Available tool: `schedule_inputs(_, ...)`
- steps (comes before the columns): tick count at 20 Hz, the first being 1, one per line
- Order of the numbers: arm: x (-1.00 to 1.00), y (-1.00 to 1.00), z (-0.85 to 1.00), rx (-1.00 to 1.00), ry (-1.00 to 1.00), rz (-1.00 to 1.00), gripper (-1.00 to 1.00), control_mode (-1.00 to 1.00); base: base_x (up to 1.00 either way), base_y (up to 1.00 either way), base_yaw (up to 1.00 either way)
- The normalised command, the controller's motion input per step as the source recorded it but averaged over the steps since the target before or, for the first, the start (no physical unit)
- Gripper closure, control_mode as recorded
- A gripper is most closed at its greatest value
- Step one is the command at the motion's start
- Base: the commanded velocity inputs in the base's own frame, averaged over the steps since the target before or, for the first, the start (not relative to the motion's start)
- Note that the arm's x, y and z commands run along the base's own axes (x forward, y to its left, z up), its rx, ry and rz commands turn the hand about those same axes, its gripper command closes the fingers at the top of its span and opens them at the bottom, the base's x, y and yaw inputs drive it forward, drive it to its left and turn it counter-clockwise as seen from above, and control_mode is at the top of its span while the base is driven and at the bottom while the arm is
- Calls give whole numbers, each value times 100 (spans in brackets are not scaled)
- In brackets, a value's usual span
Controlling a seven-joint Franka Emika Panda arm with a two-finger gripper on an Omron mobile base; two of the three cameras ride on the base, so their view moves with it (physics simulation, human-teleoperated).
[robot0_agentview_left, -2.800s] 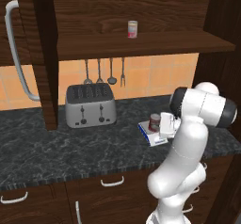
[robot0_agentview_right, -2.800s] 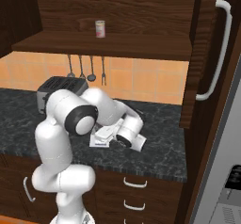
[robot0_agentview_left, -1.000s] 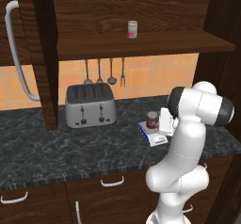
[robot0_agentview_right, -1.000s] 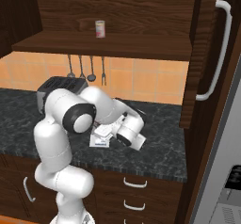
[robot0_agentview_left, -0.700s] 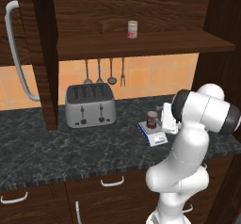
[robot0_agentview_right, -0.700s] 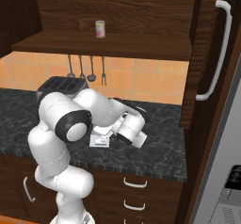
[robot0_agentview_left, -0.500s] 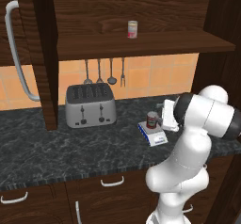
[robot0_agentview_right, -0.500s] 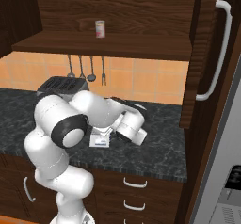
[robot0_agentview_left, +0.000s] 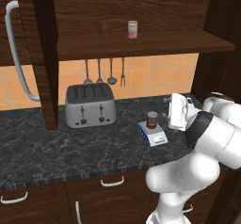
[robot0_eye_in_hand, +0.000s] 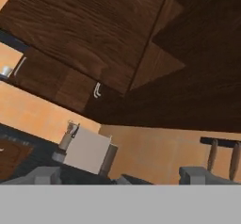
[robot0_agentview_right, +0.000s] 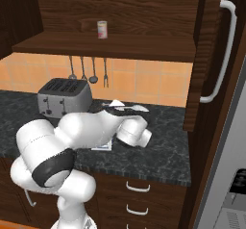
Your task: Pick the canned food and place it on the digital scale for weighing, and close the cabinet.
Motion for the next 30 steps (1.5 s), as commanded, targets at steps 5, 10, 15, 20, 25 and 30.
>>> schedule_inputs(5,-86,38,20,-15,-18,-30,-100,-100,0,0,0)
schedule_inputs(10,-66,51,22,-16,-17,-43,-100,-100,0,0,0)
schedule_inputs(15,-63,0,52,-5,-23,-31,-100,-100,0,0,0)
schedule_inputs(20,-51,1,58,-23,-29,-21,-100,-100,0,0,0)
schedule_inputs(25,-55,-9,38,-35,-26,-20,-100,-100,0,0,0)
schedule_inputs(30,-49,-7,2,-29,-37,-50,-100,-100,0,0,0)
